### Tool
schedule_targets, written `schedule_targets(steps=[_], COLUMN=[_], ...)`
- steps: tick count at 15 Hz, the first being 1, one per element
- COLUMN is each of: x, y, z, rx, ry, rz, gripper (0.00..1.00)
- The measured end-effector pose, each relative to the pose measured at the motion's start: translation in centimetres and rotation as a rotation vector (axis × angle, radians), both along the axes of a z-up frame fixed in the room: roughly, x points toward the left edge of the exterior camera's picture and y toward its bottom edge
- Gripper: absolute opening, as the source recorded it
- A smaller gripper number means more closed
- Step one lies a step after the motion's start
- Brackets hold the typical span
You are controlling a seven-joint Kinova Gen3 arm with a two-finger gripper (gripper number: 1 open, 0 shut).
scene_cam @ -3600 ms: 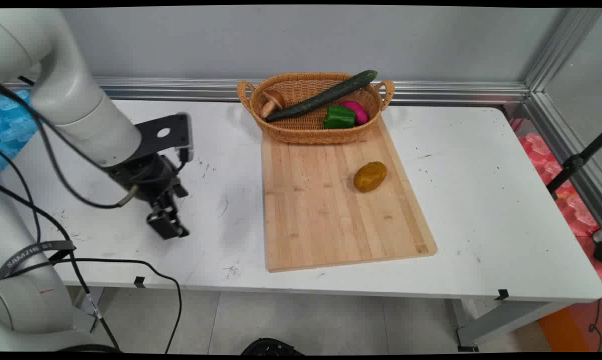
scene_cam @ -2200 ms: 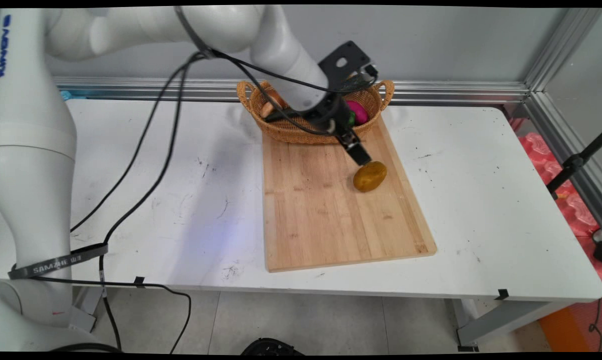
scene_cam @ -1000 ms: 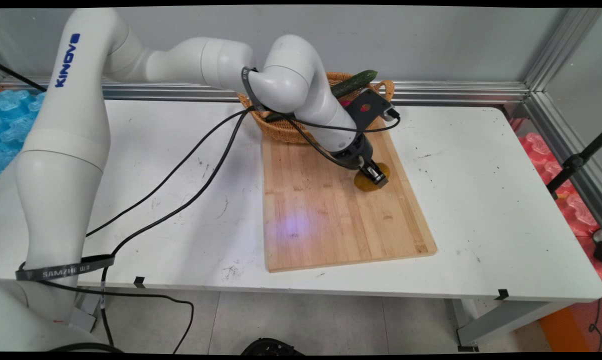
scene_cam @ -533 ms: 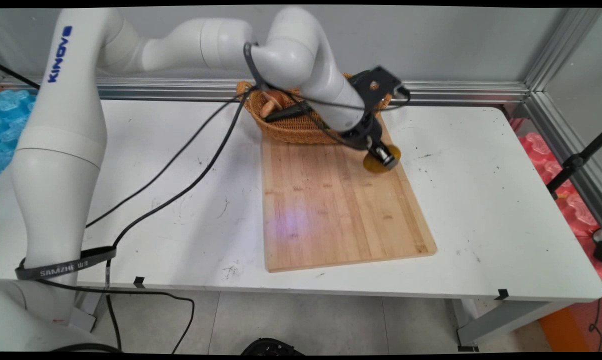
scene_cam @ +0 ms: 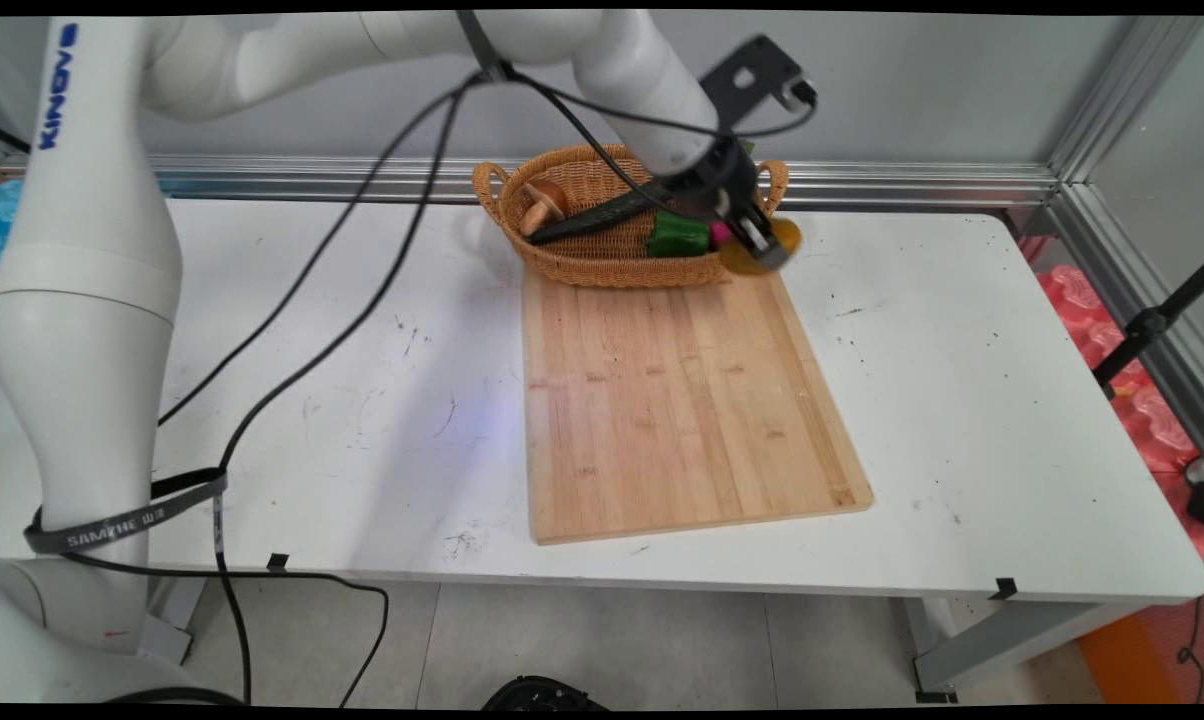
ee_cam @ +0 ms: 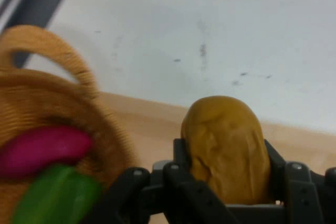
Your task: Place the picked object in the vegetable basket
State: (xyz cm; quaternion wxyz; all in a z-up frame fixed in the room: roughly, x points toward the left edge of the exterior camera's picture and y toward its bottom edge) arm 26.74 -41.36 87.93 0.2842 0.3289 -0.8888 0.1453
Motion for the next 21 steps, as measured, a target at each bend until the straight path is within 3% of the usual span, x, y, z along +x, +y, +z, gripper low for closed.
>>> schedule_targets(steps=[4, 9, 21], x=[4.4, 10.0, 16.3], y=[-1.1, -2.3, -3.4], z=[1.0, 0.5, -2.9], rx=[-0.024, -0.023, 0.018], ry=[-0.084, -0.172, -0.219], rz=[-0.034, -0.067, -0.077], gripper=[0.0, 0.0, 0.0])
